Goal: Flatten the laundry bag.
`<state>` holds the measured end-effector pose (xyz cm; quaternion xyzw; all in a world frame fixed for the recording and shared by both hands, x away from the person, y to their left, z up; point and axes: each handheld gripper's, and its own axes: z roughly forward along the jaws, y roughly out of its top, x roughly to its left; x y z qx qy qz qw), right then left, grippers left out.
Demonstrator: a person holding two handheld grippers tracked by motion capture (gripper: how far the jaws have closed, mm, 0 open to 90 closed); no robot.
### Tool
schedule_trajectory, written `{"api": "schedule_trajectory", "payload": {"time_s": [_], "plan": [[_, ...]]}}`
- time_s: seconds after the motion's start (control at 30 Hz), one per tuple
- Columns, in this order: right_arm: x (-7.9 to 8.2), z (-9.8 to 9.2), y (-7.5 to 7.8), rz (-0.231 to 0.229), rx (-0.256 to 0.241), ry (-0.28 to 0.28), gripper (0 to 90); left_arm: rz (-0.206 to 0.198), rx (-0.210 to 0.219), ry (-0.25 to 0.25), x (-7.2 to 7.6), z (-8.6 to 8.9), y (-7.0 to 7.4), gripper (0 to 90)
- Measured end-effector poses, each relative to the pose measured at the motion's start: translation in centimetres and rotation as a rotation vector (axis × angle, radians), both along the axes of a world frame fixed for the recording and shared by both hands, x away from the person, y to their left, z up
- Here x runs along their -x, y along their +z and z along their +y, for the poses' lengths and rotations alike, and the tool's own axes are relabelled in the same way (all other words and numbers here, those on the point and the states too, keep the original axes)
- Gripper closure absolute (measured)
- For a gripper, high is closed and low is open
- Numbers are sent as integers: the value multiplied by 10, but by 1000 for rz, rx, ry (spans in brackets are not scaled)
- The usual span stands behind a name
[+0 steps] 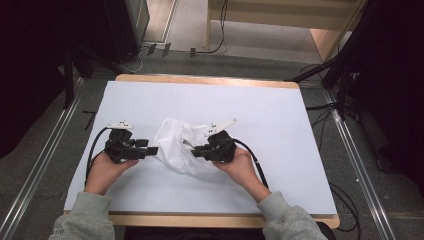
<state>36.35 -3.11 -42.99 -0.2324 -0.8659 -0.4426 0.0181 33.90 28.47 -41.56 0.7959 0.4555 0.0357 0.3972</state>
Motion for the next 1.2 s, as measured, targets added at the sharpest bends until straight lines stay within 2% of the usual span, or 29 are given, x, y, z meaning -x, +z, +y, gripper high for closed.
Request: {"api": "schedule_trajectory", "payload": {"time_s": [0.07, 0.1, 0.2, 0.23, 0.27, 0.37, 0.53, 0.67, 0.73, 0.93, 1.2], "plan": [[3, 3, -2, -3, 17, 8, 778, -7, 6, -9, -1, -3, 1, 397], [3, 3, -2, -3, 17, 8, 778, -9, 7, -12, -2, -5, 2, 397], [5, -2, 3, -9, 12, -6, 700, -14, 8, -27, -4, -12, 4, 397], [6, -8, 7, -21, -1, -26, 653, -16, 8, -37, -5, -15, 4, 397], [6, -8, 7, -21, -1, -26, 653, -17, 8, -44, -6, -18, 5, 397], [4, -25, 11, -28, -8, -75, 605, -14, 12, -65, -10, -28, 6, 400], [3, -42, 12, -35, 1, -117, 601, -14, 6, -104, -19, -44, 8, 402], [2, -61, 11, -39, 11, -169, 606, -2, 38, -118, -36, -58, 8, 403], [1, -68, 9, -33, 17, -195, 607, 2, 37, -120, -39, -61, 7, 403], [-5, -85, 1, -26, 34, -254, 607, 32, -17, -152, -54, -81, -5, 406], [-13, -97, -10, -14, 62, -309, 607, 36, -39, -165, -70, -98, -14, 424]]}}
